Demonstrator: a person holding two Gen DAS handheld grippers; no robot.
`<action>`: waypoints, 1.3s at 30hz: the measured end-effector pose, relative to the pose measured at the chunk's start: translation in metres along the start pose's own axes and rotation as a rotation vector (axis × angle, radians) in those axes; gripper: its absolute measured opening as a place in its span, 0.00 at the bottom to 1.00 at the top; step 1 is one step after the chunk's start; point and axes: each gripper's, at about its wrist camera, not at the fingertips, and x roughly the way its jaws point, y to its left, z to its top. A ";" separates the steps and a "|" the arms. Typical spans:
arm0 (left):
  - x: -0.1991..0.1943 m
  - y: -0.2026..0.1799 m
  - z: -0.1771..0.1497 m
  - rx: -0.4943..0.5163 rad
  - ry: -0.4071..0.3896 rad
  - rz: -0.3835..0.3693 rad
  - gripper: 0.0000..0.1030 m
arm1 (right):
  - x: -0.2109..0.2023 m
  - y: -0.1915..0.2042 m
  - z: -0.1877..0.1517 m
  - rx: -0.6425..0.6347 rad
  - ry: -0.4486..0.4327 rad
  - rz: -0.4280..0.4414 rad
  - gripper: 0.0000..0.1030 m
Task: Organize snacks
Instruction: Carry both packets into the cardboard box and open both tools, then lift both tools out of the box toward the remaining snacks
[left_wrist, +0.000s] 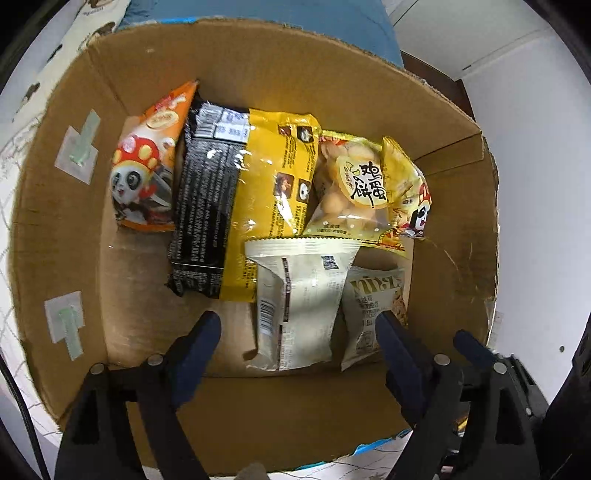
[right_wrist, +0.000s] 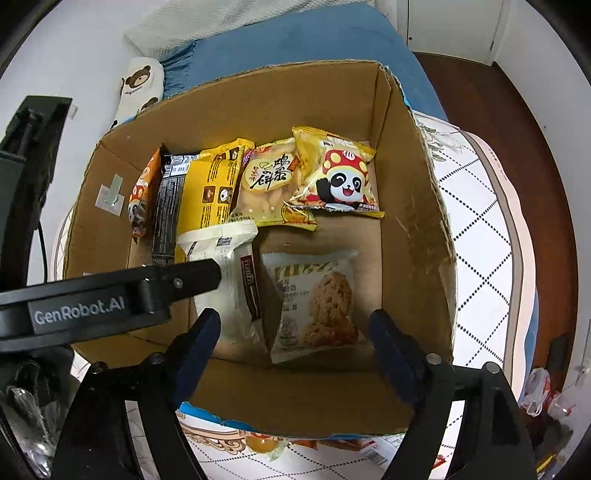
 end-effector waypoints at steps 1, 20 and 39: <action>-0.004 0.000 -0.002 0.006 -0.013 0.014 0.83 | -0.001 0.000 -0.001 -0.003 -0.004 -0.006 0.91; -0.094 0.009 -0.086 0.090 -0.374 0.194 0.83 | -0.060 0.005 -0.036 -0.026 -0.159 -0.091 0.94; -0.164 0.002 -0.187 0.138 -0.588 0.175 0.83 | -0.168 0.042 -0.125 -0.083 -0.408 -0.063 0.94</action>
